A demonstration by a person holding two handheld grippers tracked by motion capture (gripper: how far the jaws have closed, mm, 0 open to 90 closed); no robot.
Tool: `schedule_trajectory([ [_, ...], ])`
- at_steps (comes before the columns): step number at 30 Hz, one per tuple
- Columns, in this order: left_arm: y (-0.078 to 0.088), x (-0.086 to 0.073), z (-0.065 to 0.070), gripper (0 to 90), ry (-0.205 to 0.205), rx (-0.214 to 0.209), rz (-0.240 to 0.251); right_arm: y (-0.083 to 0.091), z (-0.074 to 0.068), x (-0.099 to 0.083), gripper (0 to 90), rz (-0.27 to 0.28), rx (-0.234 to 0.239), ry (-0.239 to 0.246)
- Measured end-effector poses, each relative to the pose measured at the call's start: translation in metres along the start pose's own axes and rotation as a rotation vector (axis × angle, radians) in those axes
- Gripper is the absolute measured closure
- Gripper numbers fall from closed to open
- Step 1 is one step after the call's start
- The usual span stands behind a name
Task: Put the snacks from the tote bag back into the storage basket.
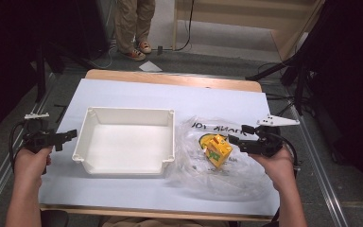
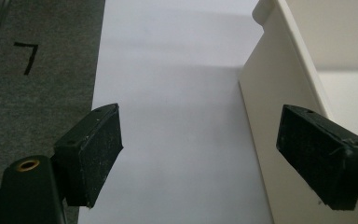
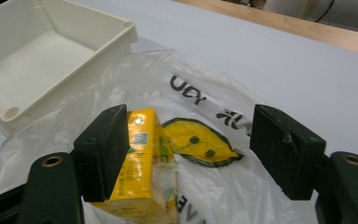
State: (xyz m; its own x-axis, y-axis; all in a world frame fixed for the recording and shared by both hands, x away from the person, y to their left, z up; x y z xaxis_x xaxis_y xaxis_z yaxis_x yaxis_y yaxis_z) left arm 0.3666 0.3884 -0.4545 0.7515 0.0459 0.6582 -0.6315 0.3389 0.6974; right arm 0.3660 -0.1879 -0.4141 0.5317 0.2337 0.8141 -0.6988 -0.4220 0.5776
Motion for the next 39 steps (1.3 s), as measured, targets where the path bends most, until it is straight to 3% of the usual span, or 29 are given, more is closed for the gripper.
schedule_trajectory([
  [5,0.001,0.0,-0.001,14.9,0.002,0.003,0.0,0.001,-0.011,0.001,30.3,-0.035,0.021,0.019],
  [18,0.0,-0.001,0.0,14.9,0.005,0.0,-0.004,0.002,-0.034,0.001,30.3,-0.124,0.004,0.087],
  [39,-0.003,-0.001,-0.001,14.9,0.008,-0.002,-0.006,-0.017,-0.05,-0.012,32.7,-0.192,-0.005,0.113],
])
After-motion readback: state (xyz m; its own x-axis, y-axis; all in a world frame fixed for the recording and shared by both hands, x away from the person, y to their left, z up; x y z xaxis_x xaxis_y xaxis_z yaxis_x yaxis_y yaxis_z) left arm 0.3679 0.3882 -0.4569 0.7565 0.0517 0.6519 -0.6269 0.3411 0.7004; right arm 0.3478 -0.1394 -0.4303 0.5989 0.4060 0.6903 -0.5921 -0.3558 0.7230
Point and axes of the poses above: each handheld gripper's, and its own axes: y roughly backward along the jaws, x roughly out of its top, z roughly to its right, the point moved 7 cm from there along -y, roughly forward along the jaws, and after that the axes turned 12 degrees about -x, right-handed, at the moved point
